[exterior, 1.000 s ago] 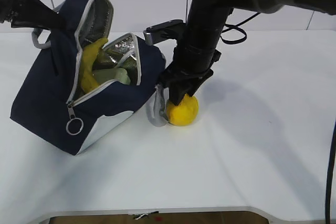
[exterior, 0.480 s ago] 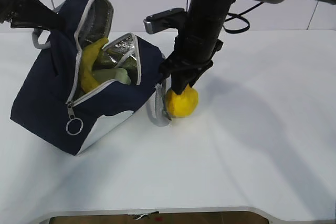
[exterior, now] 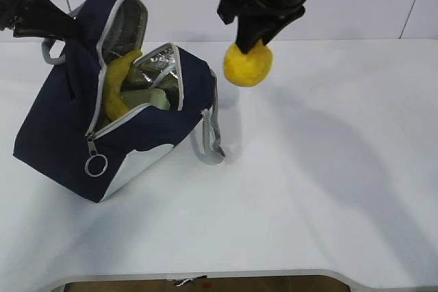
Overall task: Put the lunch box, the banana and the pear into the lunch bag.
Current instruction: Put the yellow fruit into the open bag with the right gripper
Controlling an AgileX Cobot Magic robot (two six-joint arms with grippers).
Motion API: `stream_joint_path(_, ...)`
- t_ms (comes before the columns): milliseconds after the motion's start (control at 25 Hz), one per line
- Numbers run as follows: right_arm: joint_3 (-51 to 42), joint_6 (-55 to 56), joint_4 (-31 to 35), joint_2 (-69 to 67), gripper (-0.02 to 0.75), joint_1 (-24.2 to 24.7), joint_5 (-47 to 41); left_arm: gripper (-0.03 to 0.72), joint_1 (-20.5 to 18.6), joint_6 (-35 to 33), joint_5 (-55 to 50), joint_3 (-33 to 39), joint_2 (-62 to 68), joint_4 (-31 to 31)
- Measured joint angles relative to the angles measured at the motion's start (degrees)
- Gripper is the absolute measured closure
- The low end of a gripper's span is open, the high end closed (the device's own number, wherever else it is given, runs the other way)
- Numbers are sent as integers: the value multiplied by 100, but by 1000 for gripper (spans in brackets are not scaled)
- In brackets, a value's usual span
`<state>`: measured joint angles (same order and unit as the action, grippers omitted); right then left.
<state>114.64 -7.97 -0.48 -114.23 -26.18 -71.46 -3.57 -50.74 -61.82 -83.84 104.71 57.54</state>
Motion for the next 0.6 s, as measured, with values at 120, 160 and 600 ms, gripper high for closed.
stream_joint_path(120,128,-244,1107,0,472,0,-9,665,0,0,0,0,0,0)
stream_joint_path(160,131,-386,1539,0,472,0,5,665,0,0,0,0,0,-4)
stream_joint_path(600,165,-1563,3761,-801,472,0,1335,665,0,109,-4,0,0,-13)
